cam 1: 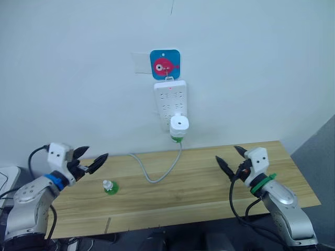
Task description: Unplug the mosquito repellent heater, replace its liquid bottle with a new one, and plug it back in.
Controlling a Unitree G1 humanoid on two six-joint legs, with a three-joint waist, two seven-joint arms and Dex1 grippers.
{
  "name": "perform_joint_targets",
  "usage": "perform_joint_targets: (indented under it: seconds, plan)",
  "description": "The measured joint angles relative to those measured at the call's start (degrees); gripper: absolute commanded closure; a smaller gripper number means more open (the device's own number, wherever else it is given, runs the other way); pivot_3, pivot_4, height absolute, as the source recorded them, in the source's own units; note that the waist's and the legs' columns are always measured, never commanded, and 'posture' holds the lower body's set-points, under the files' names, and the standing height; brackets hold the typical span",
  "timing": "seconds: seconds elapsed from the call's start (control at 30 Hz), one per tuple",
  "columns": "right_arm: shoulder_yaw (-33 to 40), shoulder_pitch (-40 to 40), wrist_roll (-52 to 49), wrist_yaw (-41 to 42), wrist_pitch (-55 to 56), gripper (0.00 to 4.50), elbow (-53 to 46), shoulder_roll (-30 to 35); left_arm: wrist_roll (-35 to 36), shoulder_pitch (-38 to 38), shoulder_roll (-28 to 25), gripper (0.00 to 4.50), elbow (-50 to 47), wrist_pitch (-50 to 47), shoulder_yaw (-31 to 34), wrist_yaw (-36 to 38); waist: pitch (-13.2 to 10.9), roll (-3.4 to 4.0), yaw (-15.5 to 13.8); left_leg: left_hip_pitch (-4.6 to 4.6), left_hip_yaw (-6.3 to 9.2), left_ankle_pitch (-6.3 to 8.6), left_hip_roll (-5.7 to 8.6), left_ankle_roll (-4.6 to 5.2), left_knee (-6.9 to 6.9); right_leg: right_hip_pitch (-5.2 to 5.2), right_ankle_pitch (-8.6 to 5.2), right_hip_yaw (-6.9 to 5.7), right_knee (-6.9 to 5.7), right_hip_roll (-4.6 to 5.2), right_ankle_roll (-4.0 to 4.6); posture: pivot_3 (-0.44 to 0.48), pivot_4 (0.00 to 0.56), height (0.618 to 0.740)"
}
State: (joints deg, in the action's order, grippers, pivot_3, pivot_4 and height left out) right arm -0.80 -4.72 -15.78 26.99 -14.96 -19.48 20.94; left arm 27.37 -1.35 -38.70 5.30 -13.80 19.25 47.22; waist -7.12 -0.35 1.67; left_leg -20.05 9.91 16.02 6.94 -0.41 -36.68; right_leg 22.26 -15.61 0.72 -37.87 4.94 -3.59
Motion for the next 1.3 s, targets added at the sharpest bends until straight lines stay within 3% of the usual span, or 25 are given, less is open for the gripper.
perform_joint_targets:
  seconds: [0.17, 0.33, 0.6, 0.9, 1.3]
  plan:
    - [-1.32, 4.13, -3.14, 0.27, -5.99, 0.00, -5.76, -0.22, 2.43, -6.30, 0.21, 1.42, -7.00, -5.40, -4.32, 2.07, -1.11, -0.23, 0.10, -0.46, -0.03, 0.00, -0.06, -0.01, -0.02, 0.34, 0.18, -0.05, 0.06, -0.02, 0.29, -0.095, 0.168, 0.740]
    - [-2.70, 6.76, -5.41, 0.05, -11.16, 0.00, -10.30, -0.76, 2.62, -12.56, 1.68, 1.42, -8.85, -6.99, -9.08, 3.28, -1.25, -0.29, 0.22, -0.89, -0.29, -0.08, -0.19, -0.27, -0.03, 0.93, 0.26, 0.04, -0.03, -0.04, 0.39, -0.105, 0.170, 0.740]
    - [-3.27, 7.58, -8.15, 0.22, -16.32, 0.00, -15.32, 0.07, -0.59, -23.06, 4.19, 1.42, 1.37, -3.62, -13.41, 7.14, -2.01, -0.54, 0.32, -0.90, -0.43, -0.03, -0.32, -0.29, -0.05, 0.97, 0.27, 0.08, 0.03, -0.15, 0.40, -0.130, 0.173, 0.740]
    - [-3.21, 8.80, -11.28, 0.12, -20.55, 0.00, -18.86, 1.25, -3.64, -33.38, 9.13, 1.42, 11.37, 1.23, -16.72, 10.37, -3.37, -1.03, 0.63, -0.93, -0.51, -0.03, -0.41, -0.29, -0.20, 0.95, 0.31, 0.09, 0.01, -0.22, 0.45, -0.160, 0.220, 0.740]
    - [-2.64, 9.91, -12.74, -2.08, -23.44, 0.00, -20.69, 1.81, -7.32, -39.85, 12.70, 1.42, 21.74, 7.93, -17.70, 14.25, -4.85, -1.22, 0.33, -0.99, -0.43, 0.05, -0.42, -0.09, -0.32, 0.93, 0.56, 0.00, 0.06, -0.24, 0.38, -0.185, 0.247, 0.740]
